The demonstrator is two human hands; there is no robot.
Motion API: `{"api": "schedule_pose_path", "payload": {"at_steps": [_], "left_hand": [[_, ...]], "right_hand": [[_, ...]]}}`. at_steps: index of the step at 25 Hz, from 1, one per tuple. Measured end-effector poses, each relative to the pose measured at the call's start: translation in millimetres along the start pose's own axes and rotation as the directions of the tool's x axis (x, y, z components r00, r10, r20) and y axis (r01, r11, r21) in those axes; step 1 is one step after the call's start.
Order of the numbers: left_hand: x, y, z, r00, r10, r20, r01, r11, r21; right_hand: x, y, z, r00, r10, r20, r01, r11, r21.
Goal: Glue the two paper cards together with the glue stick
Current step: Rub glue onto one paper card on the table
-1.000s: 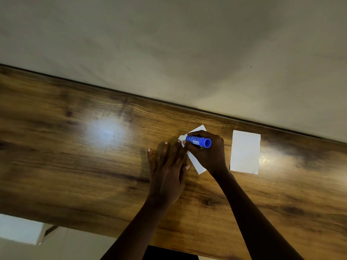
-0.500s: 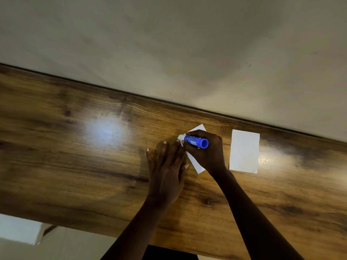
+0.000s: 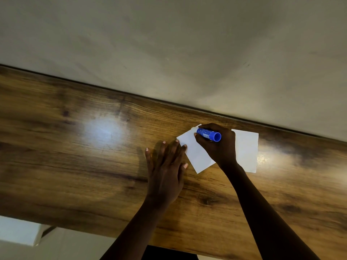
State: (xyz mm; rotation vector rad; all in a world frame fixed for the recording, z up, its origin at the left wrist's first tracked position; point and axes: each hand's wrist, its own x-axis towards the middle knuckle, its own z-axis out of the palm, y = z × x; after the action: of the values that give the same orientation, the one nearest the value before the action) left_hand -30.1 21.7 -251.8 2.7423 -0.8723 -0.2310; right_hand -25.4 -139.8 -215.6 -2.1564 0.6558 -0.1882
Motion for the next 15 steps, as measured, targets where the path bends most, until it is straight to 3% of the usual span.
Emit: {"api": "schedule_pose_path", "payload": {"at_steps": [12, 15], "left_hand": [[1.1, 2.3, -8.0, 0.997, -0.015, 0.073, 0.017, 1.000, -0.024], [2.8, 1.4, -7.6, 1.000, 0.029, 0.010, -0.029, 0.999, -0.017]], "right_hand": [[5.6, 2.0, -9.5, 0.998, 0.042, -0.048, -0.042, 0.999, -0.005], [6.5, 3.8, -8.8, 0.994, 0.103, -0.040, -0.102, 0.994, 0.026]]}}
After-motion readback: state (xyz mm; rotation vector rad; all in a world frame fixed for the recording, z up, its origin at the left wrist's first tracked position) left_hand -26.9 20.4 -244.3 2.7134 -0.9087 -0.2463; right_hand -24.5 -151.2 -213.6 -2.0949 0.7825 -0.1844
